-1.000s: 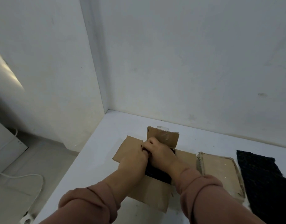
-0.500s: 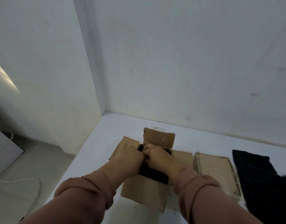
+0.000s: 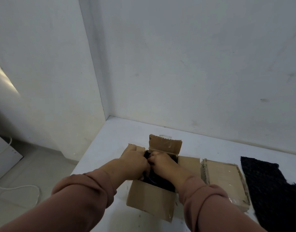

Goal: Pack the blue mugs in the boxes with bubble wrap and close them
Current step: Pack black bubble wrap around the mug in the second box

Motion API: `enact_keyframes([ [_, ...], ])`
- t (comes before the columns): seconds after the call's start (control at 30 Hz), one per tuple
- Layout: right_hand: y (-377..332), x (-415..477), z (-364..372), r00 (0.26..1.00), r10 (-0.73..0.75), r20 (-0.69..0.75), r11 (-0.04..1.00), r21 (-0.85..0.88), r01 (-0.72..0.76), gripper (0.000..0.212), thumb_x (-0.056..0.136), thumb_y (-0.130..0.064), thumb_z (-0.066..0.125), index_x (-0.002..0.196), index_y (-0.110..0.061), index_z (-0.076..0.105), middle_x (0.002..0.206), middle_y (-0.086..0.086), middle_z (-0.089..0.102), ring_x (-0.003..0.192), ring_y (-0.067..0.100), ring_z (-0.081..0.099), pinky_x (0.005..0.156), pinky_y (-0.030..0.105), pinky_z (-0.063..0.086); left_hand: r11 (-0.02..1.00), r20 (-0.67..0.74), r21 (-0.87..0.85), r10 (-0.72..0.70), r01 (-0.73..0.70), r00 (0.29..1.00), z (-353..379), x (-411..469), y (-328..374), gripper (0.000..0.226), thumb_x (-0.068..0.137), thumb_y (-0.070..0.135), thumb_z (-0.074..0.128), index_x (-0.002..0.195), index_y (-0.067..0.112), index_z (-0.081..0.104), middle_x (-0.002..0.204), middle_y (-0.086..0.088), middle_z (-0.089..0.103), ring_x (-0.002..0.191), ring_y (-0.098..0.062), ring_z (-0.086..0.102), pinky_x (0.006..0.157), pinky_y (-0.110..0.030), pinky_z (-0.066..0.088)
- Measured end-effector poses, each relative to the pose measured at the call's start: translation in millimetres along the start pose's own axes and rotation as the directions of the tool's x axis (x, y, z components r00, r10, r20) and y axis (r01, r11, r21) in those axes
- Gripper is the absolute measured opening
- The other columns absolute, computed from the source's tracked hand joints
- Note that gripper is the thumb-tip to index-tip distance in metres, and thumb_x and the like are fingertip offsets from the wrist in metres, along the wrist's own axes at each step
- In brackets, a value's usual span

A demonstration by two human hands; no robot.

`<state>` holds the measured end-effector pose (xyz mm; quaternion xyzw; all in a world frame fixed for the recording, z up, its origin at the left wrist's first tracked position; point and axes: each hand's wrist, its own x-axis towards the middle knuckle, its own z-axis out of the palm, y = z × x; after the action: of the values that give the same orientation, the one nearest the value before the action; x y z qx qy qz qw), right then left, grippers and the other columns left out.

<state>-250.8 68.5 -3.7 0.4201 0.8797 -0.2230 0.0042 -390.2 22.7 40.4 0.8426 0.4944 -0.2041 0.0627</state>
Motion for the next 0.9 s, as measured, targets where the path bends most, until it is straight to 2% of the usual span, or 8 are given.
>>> enact_keyframes([
  [0.13, -2, 3, 3, 0.999, 0.04, 0.002, 0.999, -0.013, -0.04, 0.029, 0.091, -0.014, 0.048, 0.11, -0.004, 0.066, 0.121, 0.015, 0.057, 0.108, 0.03, 0.053, 0.088, 0.029, 0.039, 0.993, -0.079, 0.113, 0.042, -0.033, 0.996, 5, 1, -1, 0.022, 0.087, 0.038, 0.057, 0.104, 0.029, 0.068, 0.103, 0.006, 0.066, 0.108, -0.022, 0.047, 0.09, -0.041, 0.027],
  [0.23, -3, 3, 6, 0.999, 0.053, -0.01, 0.999, 0.003, -0.053, 0.029, 0.091, -0.014, 0.048, 0.111, -0.004, 0.066, 0.121, 0.015, 0.057, 0.109, 0.029, 0.053, 0.086, 0.026, 0.038, 0.993, -0.113, 0.121, 0.019, -0.005, 0.993, 8, -1, 1, 0.023, 0.088, 0.037, 0.054, 0.099, 0.025, 0.069, 0.097, 0.004, 0.067, 0.105, -0.023, 0.047, 0.089, -0.041, 0.027],
  [0.37, -3, 4, 4, 0.998, 0.056, 0.007, 0.998, 0.026, -0.056, 0.028, 0.091, -0.016, 0.05, 0.11, -0.006, 0.068, 0.119, 0.015, 0.057, 0.108, 0.029, 0.053, 0.088, 0.028, 0.039, 1.0, -0.028, 0.003, 0.021, -0.021, 0.999, 2, -4, -3, 0.029, 0.09, 0.021, 0.052, 0.112, 0.035, 0.065, 0.103, 0.008, 0.063, 0.11, -0.021, 0.041, 0.092, -0.042, 0.023],
  [0.5, -5, 3, 3, 0.996, 0.083, 0.033, 0.997, 0.007, -0.083, 0.029, 0.091, -0.016, 0.048, 0.112, -0.006, 0.066, 0.12, 0.015, 0.056, 0.11, 0.029, 0.053, 0.091, 0.029, 0.039, 0.996, 0.011, 0.053, 0.074, -0.075, 0.997, -1, -1, -5, 0.029, 0.087, 0.032, 0.059, 0.115, 0.039, 0.064, 0.113, 0.01, 0.063, 0.113, -0.021, 0.041, 0.091, -0.042, 0.025],
  [0.6, -8, 2, 3, 0.996, 0.091, 0.023, 0.996, -0.005, -0.091, 0.028, 0.09, -0.015, 0.048, 0.11, -0.007, 0.067, 0.119, 0.014, 0.058, 0.108, 0.029, 0.054, 0.091, 0.032, 0.042, 0.995, -0.055, 0.09, 0.042, -0.037, 0.998, 5, 1, -1, 0.026, 0.085, 0.039, 0.061, 0.11, 0.034, 0.067, 0.106, 0.008, 0.066, 0.111, -0.021, 0.043, 0.092, -0.042, 0.026],
  [0.73, -12, -3, 1, 0.997, 0.064, 0.047, 0.996, -0.06, -0.061, 0.027, 0.088, -0.015, 0.05, 0.107, -0.013, 0.068, 0.117, 0.01, 0.062, 0.111, 0.029, 0.052, 0.091, 0.035, 0.042, 0.999, -0.131, 0.011, -0.031, 0.032, 0.991, 9, -5, 2, 0.023, 0.084, 0.029, 0.061, 0.105, 0.025, 0.069, 0.094, 0.003, 0.067, 0.108, -0.022, 0.044, 0.092, -0.041, 0.023],
  [0.83, -11, -6, -15, 0.996, 0.089, 0.015, 0.995, 0.04, -0.09, 0.04, 0.089, -0.004, 0.044, 0.118, -0.021, 0.065, 0.126, 0.006, 0.061, 0.115, 0.025, 0.054, 0.096, 0.032, 0.044, 0.996, -0.148, -0.021, -0.085, 0.083, 0.985, 6, -10, -1, 0.023, 0.09, 0.02, 0.051, 0.107, 0.025, 0.065, 0.082, 0.001, 0.051, 0.102, -0.023, 0.047, 0.092, -0.041, 0.024],
  [0.9, -8, -7, -25, 0.991, 0.126, -0.038, 0.991, 0.045, -0.124, 0.049, 0.086, 0.002, 0.039, 0.121, -0.025, 0.063, 0.131, 0.004, 0.058, 0.117, 0.024, 0.054, 0.098, 0.031, 0.044, 0.995, -0.165, 0.006, -0.102, 0.104, 0.981, 8, -10, 1, 0.023, 0.092, 0.023, 0.048, 0.106, 0.023, 0.066, 0.086, 0.0, 0.053, 0.103, -0.024, 0.046, 0.094, -0.042, 0.024],
])
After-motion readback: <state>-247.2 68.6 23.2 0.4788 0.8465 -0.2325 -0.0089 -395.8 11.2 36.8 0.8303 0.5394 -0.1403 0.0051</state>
